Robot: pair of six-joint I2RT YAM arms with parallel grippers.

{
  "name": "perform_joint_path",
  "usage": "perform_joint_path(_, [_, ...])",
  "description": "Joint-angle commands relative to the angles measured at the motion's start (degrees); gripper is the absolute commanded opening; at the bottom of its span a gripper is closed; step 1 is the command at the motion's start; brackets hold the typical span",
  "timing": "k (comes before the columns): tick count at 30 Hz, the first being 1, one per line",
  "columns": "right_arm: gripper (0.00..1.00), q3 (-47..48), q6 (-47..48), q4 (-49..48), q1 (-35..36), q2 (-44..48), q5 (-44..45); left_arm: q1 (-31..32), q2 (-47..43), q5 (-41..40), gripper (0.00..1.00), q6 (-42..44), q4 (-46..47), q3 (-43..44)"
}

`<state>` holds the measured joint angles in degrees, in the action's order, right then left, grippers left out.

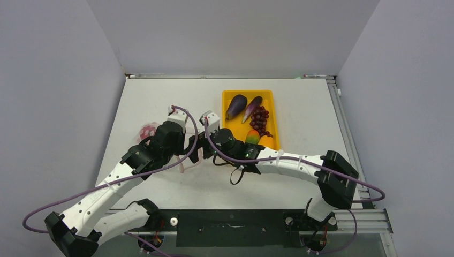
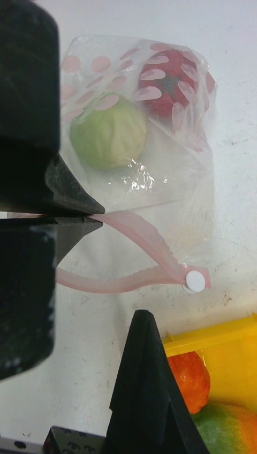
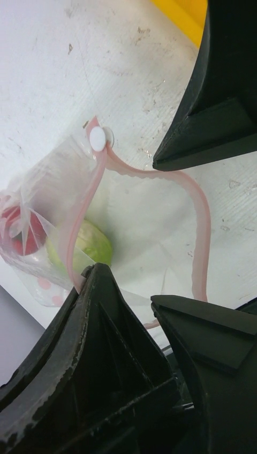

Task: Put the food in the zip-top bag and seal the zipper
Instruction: Place the fake vegetable in the zipper food storage bag, then adjust the zipper food storage bag at the center of the board.

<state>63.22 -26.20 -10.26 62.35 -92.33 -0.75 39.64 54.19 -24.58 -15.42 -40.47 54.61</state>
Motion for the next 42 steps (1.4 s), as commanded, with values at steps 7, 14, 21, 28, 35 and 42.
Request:
perform_joint_path(7, [0.82, -4.2, -1.1, -2.3, 0.3, 4.8, 9.2, -0.3, -0.4, 0.5, 0.00, 0.0, 2.3, 0.3])
perform_joint_path(14, [0.76, -3.6, -1.8, -2.7, -0.5, 2.2, 10.0, -0.3, -0.4, 0.7, 0.00, 0.0, 2.5, 0.2])
perform_joint_path(21, [0.69, -3.0, -3.7, -3.9, -1.7, -0.8, 8.1, -0.3, -0.6, 0.7, 0.00, 0.0, 2.4, 0.2])
perform_joint_path(28, [0.65, -3.1, -7.2, -6.7, -3.2, -4.1, 4.6, -0.3, -0.8, 0.7, 0.00, 0.0, 2.5, 0.2])
perform_joint_path(35, [0.56, -2.8, -10.0, -9.4, -4.3, -7.2, 1.2, -0.3, -1.0, 0.6, 0.00, 0.0, 2.4, 0.2])
perform_joint_path(42, [0.45, -2.8, -12.3, -11.7, -4.6, -9.5, -2.6, -0.3, -1.4, 0.4, 0.00, -0.1, 2.4, 0.2])
